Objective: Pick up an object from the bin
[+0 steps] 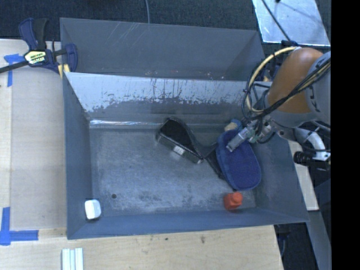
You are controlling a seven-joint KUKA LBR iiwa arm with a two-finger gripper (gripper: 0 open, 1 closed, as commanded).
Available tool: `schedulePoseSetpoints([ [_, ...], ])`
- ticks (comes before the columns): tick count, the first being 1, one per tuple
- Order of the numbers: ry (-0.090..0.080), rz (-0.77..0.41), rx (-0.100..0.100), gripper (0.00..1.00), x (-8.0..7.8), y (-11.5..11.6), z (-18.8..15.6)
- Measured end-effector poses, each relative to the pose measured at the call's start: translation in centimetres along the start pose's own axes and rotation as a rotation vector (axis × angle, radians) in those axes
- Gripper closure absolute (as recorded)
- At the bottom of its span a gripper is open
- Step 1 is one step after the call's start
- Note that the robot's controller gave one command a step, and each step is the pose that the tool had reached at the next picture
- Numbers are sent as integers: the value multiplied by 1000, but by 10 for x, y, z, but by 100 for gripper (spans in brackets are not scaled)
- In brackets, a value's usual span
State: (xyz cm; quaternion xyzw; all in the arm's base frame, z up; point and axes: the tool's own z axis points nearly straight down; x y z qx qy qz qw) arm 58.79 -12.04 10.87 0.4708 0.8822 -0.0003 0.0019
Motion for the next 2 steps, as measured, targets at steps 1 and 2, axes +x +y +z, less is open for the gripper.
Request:
schedulePoseSetpoints([
  [1,2,-2,0,100,-1,0,-4],
  [2,-4,-4,-6,100,-3,1,-96],
])
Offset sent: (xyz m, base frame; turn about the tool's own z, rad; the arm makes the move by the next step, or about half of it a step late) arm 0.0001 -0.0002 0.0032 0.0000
